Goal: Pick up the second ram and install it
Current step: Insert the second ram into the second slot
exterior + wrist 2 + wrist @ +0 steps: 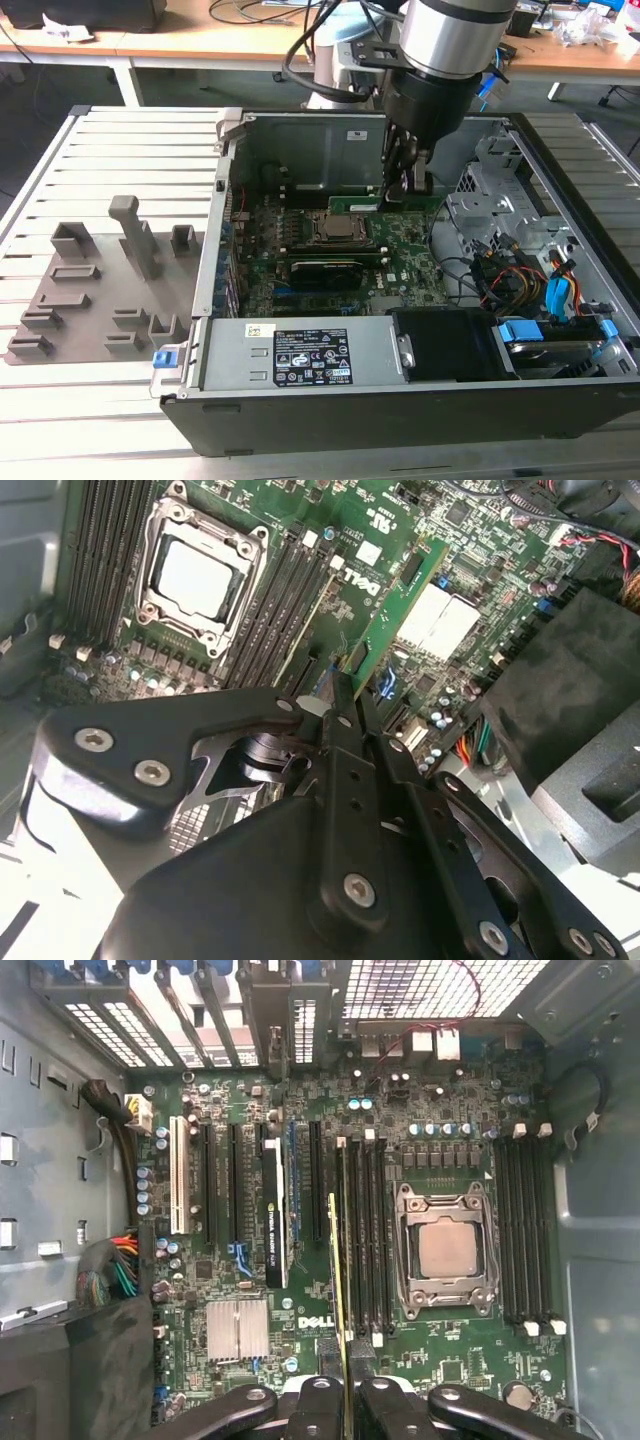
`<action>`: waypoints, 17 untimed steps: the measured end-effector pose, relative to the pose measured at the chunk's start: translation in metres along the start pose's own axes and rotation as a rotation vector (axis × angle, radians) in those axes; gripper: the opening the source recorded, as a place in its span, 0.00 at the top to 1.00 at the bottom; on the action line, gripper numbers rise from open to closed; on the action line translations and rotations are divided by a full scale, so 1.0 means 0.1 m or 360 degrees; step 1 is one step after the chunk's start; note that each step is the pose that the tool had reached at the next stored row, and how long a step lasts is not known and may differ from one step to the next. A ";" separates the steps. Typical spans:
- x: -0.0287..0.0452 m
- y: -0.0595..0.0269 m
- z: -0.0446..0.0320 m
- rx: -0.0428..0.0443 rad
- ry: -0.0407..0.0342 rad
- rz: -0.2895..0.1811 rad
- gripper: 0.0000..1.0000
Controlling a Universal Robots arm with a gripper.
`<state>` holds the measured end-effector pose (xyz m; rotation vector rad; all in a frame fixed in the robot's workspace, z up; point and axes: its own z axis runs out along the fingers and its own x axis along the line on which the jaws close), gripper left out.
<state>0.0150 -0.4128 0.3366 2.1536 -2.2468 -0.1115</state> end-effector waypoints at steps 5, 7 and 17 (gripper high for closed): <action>0.001 -0.003 0.044 0.0000 0.0000 0.0000 0.86; 0.002 -0.004 0.062 0.0000 0.0000 0.0000 0.86; 0.004 -0.009 0.134 0.0000 0.0000 0.0000 0.86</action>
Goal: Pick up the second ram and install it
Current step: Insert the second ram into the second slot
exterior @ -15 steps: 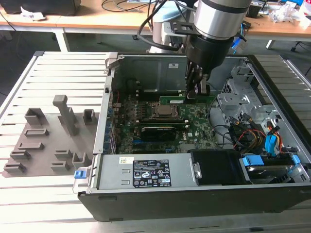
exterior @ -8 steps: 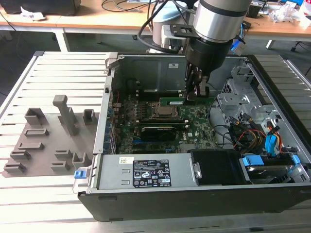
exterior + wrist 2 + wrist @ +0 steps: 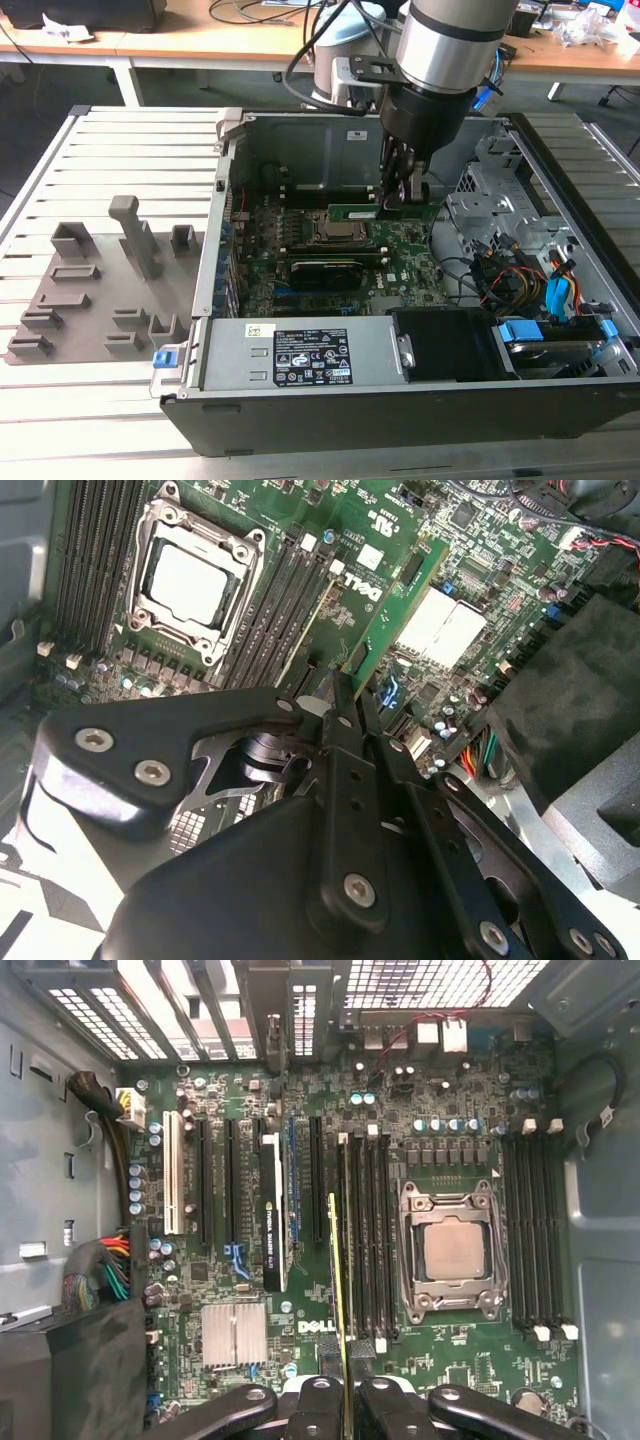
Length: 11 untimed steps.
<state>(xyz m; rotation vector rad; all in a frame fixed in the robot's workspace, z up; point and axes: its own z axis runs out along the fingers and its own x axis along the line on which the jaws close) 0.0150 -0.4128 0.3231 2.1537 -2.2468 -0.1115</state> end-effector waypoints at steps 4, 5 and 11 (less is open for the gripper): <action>0.001 -0.002 0.040 0.0000 0.0000 0.0000 0.86; 0.002 0.001 0.053 0.0000 0.0000 0.0000 0.86; -0.066 0.062 0.135 0.0000 -0.0005 0.0000 0.86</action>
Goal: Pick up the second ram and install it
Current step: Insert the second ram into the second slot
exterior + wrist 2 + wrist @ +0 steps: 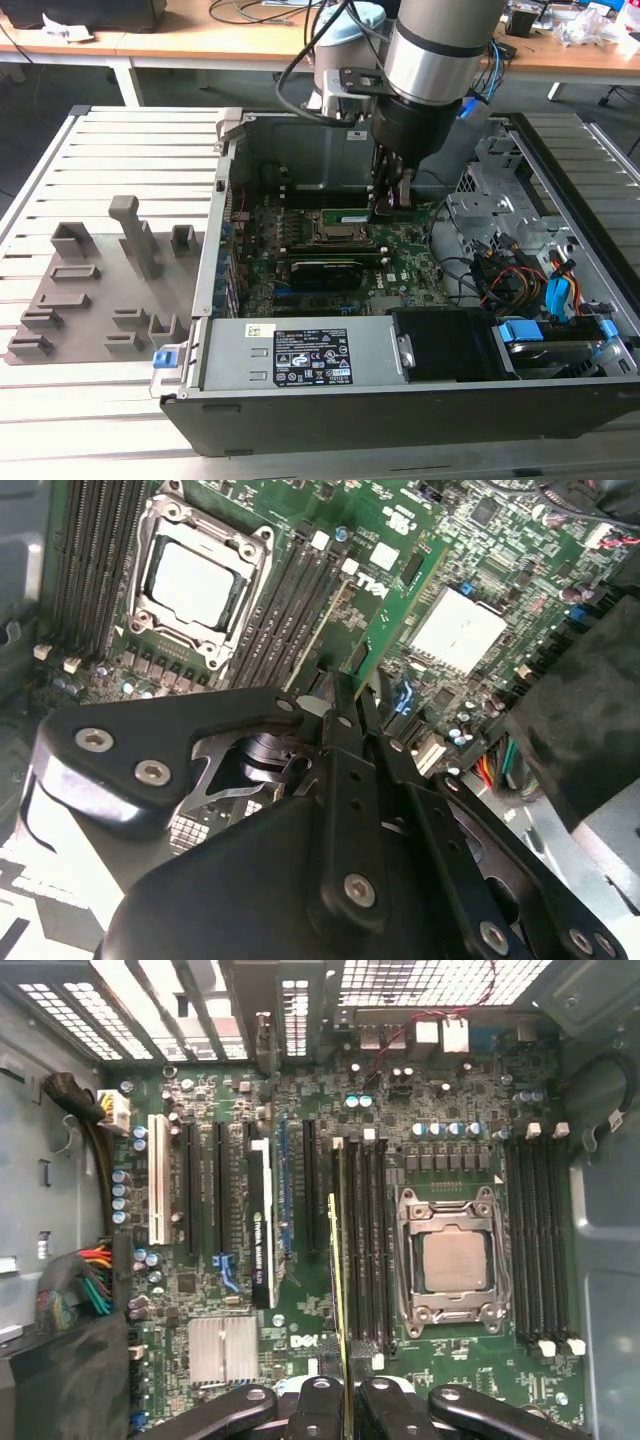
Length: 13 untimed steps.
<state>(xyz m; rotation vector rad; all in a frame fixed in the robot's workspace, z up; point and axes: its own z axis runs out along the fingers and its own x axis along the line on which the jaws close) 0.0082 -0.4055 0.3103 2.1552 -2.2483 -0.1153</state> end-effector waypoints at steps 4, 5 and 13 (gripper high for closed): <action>-0.080 0.005 0.032 0.0000 0.0000 0.0000 0.86; -0.080 0.006 0.039 0.0000 0.0000 0.0000 0.86; -0.086 0.010 0.123 0.0000 0.0000 0.0000 0.86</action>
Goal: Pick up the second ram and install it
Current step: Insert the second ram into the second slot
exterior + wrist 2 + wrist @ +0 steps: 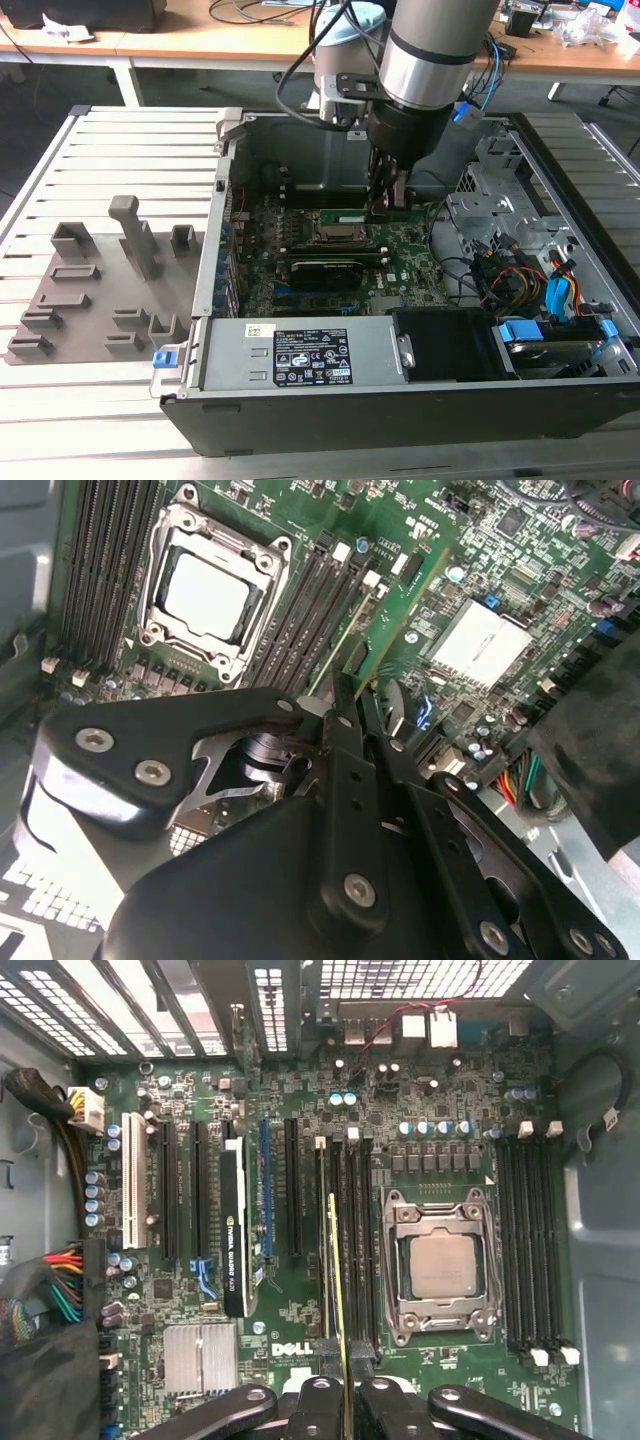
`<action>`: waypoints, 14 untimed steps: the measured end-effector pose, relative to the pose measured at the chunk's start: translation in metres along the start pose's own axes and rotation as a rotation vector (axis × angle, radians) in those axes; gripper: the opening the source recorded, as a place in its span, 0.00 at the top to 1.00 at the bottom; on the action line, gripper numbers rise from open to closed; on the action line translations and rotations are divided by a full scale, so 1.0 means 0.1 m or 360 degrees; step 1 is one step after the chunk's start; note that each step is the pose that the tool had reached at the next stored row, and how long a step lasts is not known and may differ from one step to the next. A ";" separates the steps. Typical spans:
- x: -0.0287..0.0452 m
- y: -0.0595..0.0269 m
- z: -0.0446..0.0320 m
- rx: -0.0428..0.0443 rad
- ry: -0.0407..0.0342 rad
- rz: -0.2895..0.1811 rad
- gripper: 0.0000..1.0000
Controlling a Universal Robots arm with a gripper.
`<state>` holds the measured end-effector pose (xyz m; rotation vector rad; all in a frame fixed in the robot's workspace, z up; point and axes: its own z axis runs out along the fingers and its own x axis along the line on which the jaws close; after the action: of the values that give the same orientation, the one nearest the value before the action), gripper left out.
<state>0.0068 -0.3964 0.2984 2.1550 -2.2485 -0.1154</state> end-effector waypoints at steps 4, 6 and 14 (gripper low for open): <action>-0.020 0.029 0.052 0.0000 0.0000 0.0000 0.86; -0.018 0.051 0.083 0.0000 0.0000 0.0002 0.86; -0.031 0.211 0.329 0.0003 -0.0007 0.0078 0.86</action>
<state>-0.0164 -0.3912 0.2672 2.1005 -2.3025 -0.1172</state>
